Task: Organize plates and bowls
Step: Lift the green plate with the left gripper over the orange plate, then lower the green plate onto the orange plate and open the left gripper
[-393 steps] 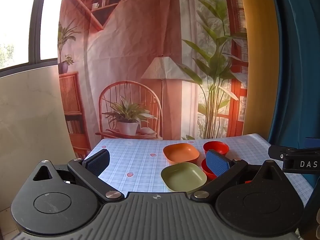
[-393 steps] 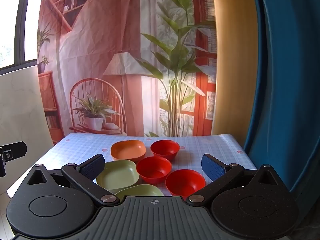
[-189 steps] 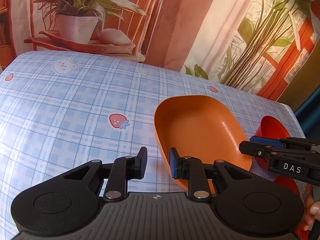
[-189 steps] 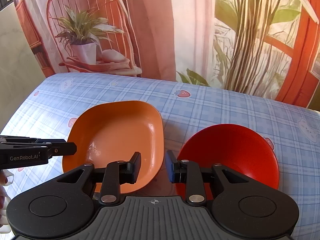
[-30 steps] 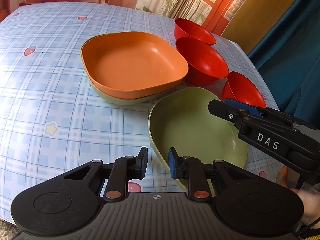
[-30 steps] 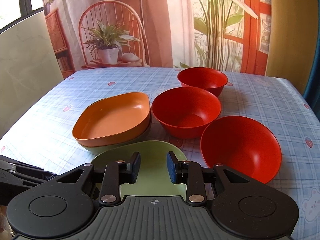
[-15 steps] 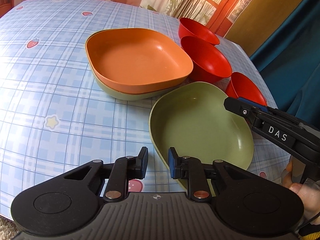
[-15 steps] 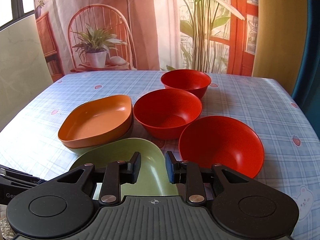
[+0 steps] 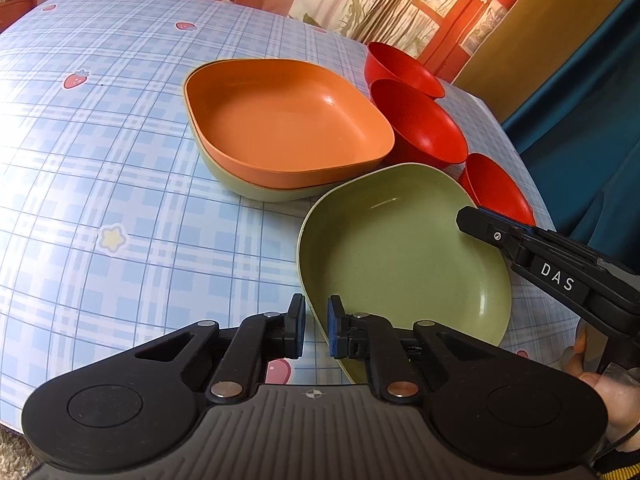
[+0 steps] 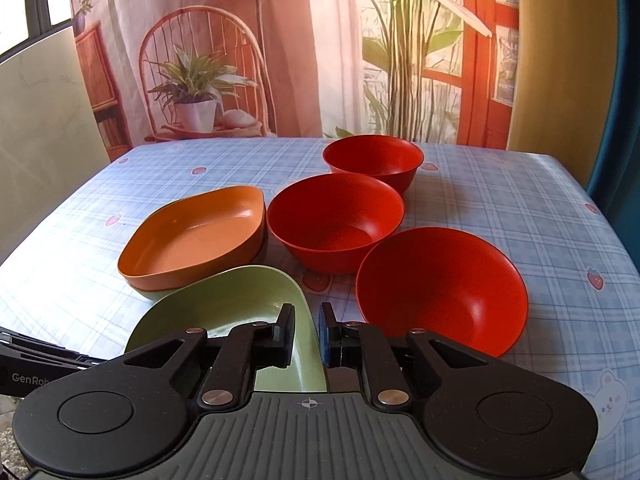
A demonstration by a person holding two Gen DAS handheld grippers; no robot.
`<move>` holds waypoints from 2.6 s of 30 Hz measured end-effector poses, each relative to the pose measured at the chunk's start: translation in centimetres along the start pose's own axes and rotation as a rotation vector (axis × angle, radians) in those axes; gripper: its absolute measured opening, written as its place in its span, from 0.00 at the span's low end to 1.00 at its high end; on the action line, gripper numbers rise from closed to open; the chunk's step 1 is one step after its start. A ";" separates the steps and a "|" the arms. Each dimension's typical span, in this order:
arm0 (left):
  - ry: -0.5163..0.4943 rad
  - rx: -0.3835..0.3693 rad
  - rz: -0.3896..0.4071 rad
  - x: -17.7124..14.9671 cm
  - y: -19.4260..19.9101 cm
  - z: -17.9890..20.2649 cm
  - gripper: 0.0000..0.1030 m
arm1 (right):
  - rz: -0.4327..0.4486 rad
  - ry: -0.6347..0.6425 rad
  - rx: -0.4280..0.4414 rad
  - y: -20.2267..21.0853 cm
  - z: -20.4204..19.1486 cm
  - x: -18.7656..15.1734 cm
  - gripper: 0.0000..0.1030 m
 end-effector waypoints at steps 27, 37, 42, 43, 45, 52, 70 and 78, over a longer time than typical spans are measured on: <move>-0.004 0.067 0.256 9.2 5.7 -2.2 0.12 | 0.086 -0.061 0.155 -3.6 -2.1 10.2 0.11; 0.009 0.101 0.202 11.0 2.3 -4.0 0.12 | 0.012 0.011 0.121 -8.8 -3.3 11.2 0.11; 0.005 0.109 0.163 10.7 0.8 -4.3 0.12 | -0.024 0.037 0.098 -10.3 -3.4 10.5 0.11; 0.004 0.113 0.157 10.7 0.6 -4.4 0.12 | -0.033 0.038 0.097 -10.5 -3.3 10.3 0.11; 0.005 0.119 0.149 10.6 0.2 -4.5 0.12 | -0.048 0.049 0.093 -10.9 -3.3 10.1 0.11; -0.016 0.129 0.142 10.6 0.2 -4.3 0.15 | -0.060 0.096 0.080 -11.3 -3.8 9.7 0.18; -0.005 0.125 0.137 7.4 1.5 -3.3 0.18 | 0.052 0.232 0.030 -5.1 -6.0 4.6 0.19; 0.010 0.129 0.123 7.2 0.7 -3.7 0.18 | 0.024 0.254 0.024 -5.4 -6.7 2.6 0.19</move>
Point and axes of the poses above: each gripper's, at about its wrist camera, not at the fingertips, and y roughly against the way its jaws point, z to its right, x to its top, the point moved 1 cm from there along -y, roughly the way its jaws point, and after that the axes turned 2 degrees about y, right-handed, at the moved point
